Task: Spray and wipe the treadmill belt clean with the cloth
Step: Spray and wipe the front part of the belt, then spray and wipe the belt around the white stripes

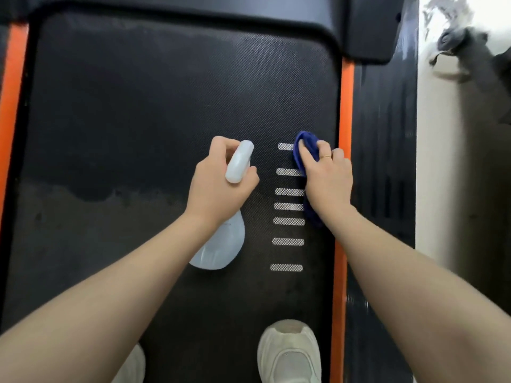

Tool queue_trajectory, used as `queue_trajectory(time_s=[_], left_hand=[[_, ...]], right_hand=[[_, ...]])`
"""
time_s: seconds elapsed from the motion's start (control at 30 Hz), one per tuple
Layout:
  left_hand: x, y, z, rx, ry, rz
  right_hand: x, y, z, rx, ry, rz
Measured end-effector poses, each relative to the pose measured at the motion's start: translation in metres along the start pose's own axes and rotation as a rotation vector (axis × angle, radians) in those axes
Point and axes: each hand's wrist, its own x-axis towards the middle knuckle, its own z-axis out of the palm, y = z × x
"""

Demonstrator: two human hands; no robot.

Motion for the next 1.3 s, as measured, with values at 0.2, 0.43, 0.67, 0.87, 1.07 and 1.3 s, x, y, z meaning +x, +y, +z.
queue_trajectory(time_s=[0.2, 0.43, 0.67, 0.87, 1.07, 1.3], left_hand=[[-0.001, 0.006, 0.003, 0.008, -0.071, -0.010], [-0.006, -0.009, 0.007, 0.007, -0.126, -0.126], [-0.015, -0.021, -0.006, -0.067, -0.058, -0.161], [-0.023, -0.035, -0.031, -0.156, 0.153, -0.285], [-0.042, -0.064, -0.073, -0.255, 0.328, -0.457], [-0.075, -0.099, -0.138, -0.321, 0.628, -0.585]], right_hand=[[-0.063, -0.023, 0.000, 0.103, -0.001, -0.242], [-0.018, -0.038, 0.001, -0.078, 0.019, 0.030], [-0.017, -0.039, -0.004, 0.070, -0.036, -0.139], [-0.046, -0.094, -0.014, 0.121, -0.124, -0.377], [-0.036, -0.097, -0.025, 0.224, -0.242, -0.493], [-0.003, -0.187, -0.058, 0.388, -0.334, -0.579]])
